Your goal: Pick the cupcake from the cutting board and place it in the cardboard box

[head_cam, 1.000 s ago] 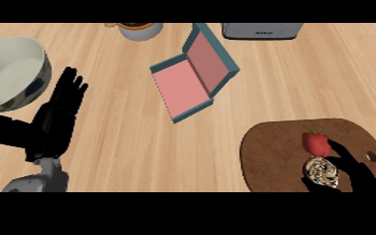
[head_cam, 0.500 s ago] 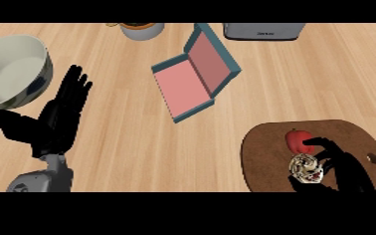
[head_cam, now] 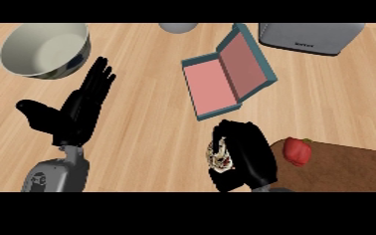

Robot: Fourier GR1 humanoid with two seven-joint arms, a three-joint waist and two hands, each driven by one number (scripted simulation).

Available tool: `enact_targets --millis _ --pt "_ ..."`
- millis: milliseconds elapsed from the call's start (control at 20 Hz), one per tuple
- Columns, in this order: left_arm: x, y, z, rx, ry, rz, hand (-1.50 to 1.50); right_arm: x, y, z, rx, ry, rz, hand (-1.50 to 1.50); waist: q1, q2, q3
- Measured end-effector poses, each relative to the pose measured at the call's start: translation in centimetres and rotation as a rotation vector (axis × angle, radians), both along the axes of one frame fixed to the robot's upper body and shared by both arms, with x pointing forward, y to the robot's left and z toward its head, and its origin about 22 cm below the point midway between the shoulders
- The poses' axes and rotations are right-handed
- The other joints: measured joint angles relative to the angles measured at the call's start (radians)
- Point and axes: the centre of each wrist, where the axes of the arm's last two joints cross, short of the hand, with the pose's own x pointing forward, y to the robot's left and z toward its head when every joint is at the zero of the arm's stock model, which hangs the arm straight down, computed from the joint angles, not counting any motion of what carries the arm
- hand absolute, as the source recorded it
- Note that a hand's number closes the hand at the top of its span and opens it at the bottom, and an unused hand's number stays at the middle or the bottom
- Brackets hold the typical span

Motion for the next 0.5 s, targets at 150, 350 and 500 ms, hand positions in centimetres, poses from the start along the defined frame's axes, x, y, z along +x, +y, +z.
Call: enact_targets --millis 150,350,500 --pt "0.3 -0.4 0.1 0.000 0.002 -0.018 0.00 0.1 3.8 1.1 -0.078 -0.069 0.096 1.50 0.011 0.000 0.002" --pt "0.6 -0.8 0.0 0.000 0.010 -0.022 0.00 -0.5 7.8 2.6 -0.155 -0.154 0.176 1.50 0.006 -0.004 0.005" --pt "0.8 -0.7 0.1 0.002 0.009 -0.013 0.00 -1.0 9.5 3.8 -0.127 -0.217 0.166 1.50 -0.001 -0.006 0.007"
